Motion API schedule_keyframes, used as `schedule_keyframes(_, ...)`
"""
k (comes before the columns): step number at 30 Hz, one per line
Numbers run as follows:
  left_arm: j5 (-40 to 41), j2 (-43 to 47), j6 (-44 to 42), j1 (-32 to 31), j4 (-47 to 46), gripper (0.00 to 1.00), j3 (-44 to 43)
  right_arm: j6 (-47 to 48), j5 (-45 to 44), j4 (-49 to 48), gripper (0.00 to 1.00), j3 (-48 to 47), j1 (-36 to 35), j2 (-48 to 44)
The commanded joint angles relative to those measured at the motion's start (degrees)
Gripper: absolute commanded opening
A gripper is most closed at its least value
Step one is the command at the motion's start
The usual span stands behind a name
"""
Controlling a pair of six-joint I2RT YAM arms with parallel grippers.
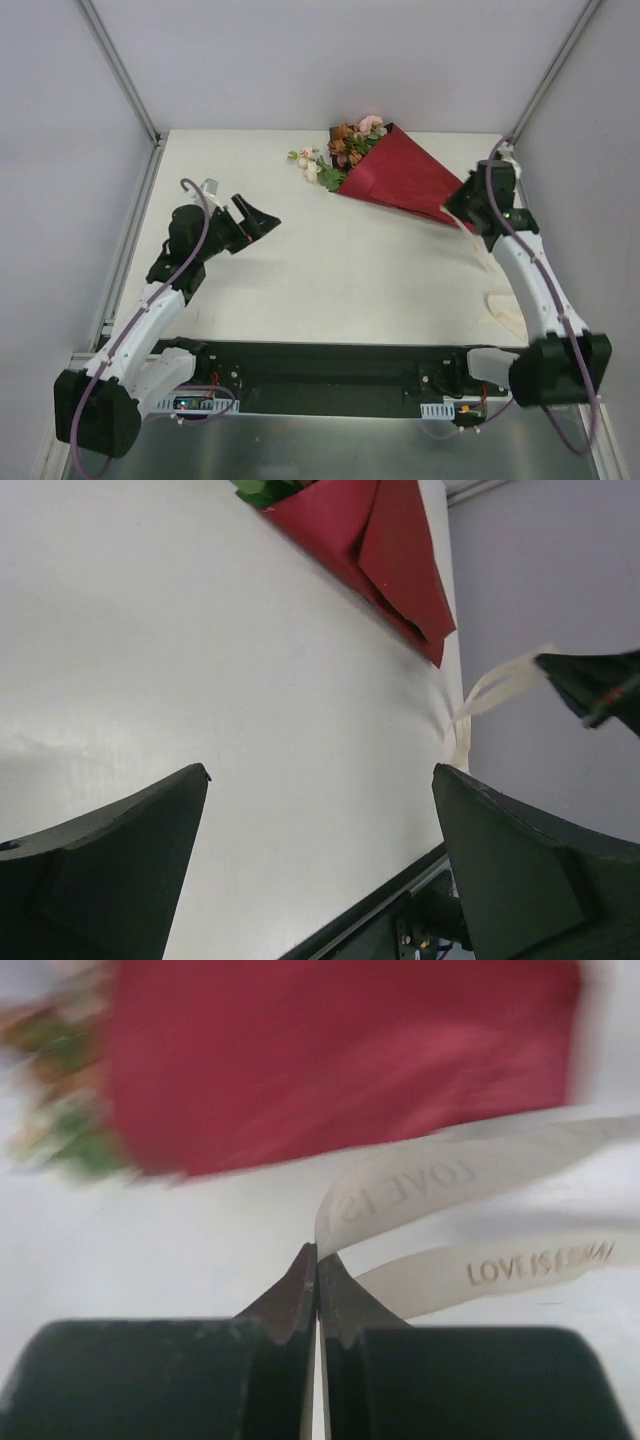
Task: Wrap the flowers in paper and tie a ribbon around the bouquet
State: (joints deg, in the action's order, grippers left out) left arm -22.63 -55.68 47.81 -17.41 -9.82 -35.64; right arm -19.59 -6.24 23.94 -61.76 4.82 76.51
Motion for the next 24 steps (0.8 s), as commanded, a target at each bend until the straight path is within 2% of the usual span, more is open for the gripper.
schedule_keyframes(1, -2.34, 10.65, -6.32, 6.24, 19.47, 0.96, -1.87, -9.91, -0.69, 0.50, 0.01, 0.66, -26.08, -14.18)
schedule_keyframes(2, -1.46, 11.99, -8.33, 7.38, 22.02, 0.97, -3.02, -12.63, -3.40, -2.03, 0.01, 1.98, -31.14, -15.41)
schedule_keyframes(3, -0.41, 13.30, -8.96, 7.65, 27.52, 0.97, -4.08, -16.23, -4.47, -8.85, 0.01, 5.21, -35.80, -15.34)
schedule_keyframes(4, 1.61, 15.06, -9.49, 7.83, 29.58, 0.97, -5.92, -17.40, -5.27, -12.22, 0.01, 6.29, -44.11, -14.64)
schedule_keyframes(7, 4.95, 17.61, -10.28, 8.00, 36.94, 0.97, -8.47, -15.83, -9.58, -17.96, 0.01, 2.10, -56.71, -4.57)
schedule_keyframes(9, 11.01, 18.59, -9.84, 8.00, 40.75, 0.97, -10.14, -14.60, -2.05, -20.06, 0.04, -3.08, -59.21, 6.47)
schedule_keyframes(10, 12.86, 19.72, -9.76, 8.00, 43.20, 0.98, -10.41, -12.51, 1.20, -21.30, 0.09, -8.07, -59.40, 9.94)
schedule_keyframes(11, 15.14, 20.26, -9.93, 8.09, 43.48, 0.99, -10.33, -10.75, 12.19, -22.00, 0.27, -11.07, -59.05, 13.19)
schedule_keyframes(12, 15.51, 20.52, -10.54, 8.09, 43.57, 0.99, -10.33, -9.77, 15.44, -20.44, 0.40, -13.37, -58.70, 16.01)
schedule_keyframes(13, 15.51, 20.09, -11.42, 8.09, 43.57, 0.99, -10.68, -7.15, 17.56, -21.30, 0.66, -12.61, -58.09, 16.56)
schedule_keyframes(14, 14.99, 19.39, -13.43, 8.09, 43.57, 0.99, -11.12, -5.56, 18.45, -22.35, 0.77, -10.86, -57.73, 15.09)
schedule_keyframes(16, 11.84, 14.93, -15.11, 8.09, 43.92, 0.99, -12.61, -3.79, 13.91, -21.14, 0.98, -5.94, -55.11, 8.26)
schedule_keyframes(17, 10.60, 13.16, -15.55, 8.09, 43.75, 0.99, -12.88, -3.52, 13.89, -19.74, 0.98, -2.53, -53.00, 6.74)
schedule_keyframes(18, 7.20, 10.71, -15.56, 8.09, 43.58, 0.99, -13.23, -4.04, 13.80, -13.37, 0.98, -1.80, -50.37, 5.50)
schedule_keyframes(21, 0.95, -0.89, -16.87, 7.57, 41.65, 0.99, -14.37, -3.79, 6.88, 1.21, 0.98, 1.10, -36.16, 0.67)
schedule_keyframes(22, 1.19, -6.66, -18.79, 4.08, 41.21, 0.99, -14.98, -3.26, 3.55, 3.45, 0.99, 2.42, -33.15, -0.91)
schedule_keyframes(23, 4.93, -9.51, -19.85, 1.35, 41.20, 0.99, -15.94, -2.65, 0.82, 5.04, 0.99, 3.91, -30.08, -4.32)
schedule_keyframes(24, 9.06, -11.97, -20.65, -2.33, 41.20, 0.99, -17.96, -1.86, 0.62, 6.54, 0.99, 7.14, -23.34, -6.09)
